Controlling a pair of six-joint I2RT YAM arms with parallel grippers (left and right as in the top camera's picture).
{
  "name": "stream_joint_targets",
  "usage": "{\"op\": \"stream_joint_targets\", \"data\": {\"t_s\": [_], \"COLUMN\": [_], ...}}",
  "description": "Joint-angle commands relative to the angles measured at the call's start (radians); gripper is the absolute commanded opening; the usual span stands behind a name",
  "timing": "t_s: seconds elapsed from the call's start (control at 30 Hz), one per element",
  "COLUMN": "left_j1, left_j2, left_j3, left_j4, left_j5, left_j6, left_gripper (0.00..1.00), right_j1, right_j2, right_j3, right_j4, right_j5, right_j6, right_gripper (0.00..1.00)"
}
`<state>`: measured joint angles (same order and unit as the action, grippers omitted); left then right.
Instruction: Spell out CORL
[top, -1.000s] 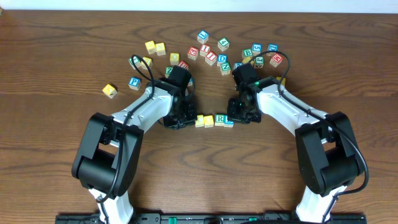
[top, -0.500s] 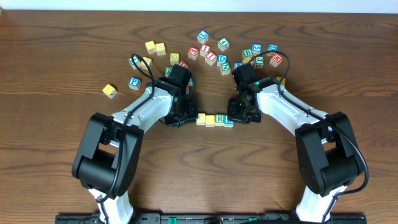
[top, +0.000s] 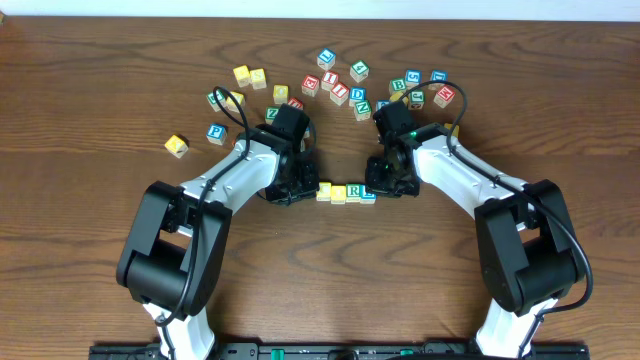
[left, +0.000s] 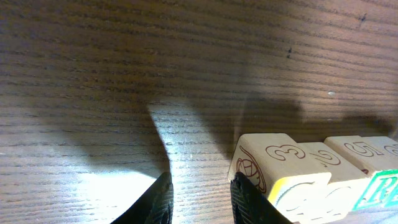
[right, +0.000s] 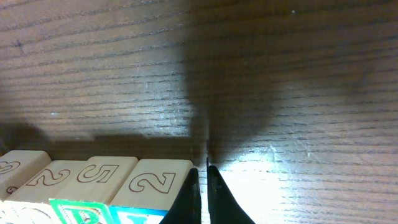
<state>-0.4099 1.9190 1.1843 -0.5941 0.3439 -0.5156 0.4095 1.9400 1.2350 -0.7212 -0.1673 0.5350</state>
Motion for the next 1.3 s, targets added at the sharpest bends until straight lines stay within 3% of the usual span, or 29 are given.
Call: {"op": "stream_joint_targets", "data": {"t_s": [0.0, 0.67, 1.0, 1.07, 1.27], "left_j1": [-0.003, 0.010, 0.114, 0.148, 0.192], "left_j2": [0.014, -0.024, -0.027, -0.036, -0.159], "left_j3": [-0.010, -0.006, 0.025, 0.032, 0.037], "left_j4": [-0.003, -0.025, -0.156, -0.206, -0.286], "left_j5": [-0.024, -0.024, -0.042, -0.041, -0.037], "left_j6": [0.018, 0.026, 0.085, 0.115, 0.136], "left_gripper": [0.31, 0.31, 0.31, 0.21, 0.22], "right_j1": [0.004, 0.003, -0.011, -0.018, -0.064], "right_j2": [-0.007, -0.007, -0.007, -0.007, -0.007], "right_j3": [-0.005, -0.005, -0.005, -0.005, -0.005], "right_j4": [-0.006, -0.021, -0.038, -0.047, -0.099], "right_j5": [0.000, 0.000, 0.040, 0.075, 0.121], "right_j6": [0.010, 0.019, 0.018, 0.018, 0.018], "right_gripper": [0.02, 0.01, 0.02, 0.04, 0.04]}}
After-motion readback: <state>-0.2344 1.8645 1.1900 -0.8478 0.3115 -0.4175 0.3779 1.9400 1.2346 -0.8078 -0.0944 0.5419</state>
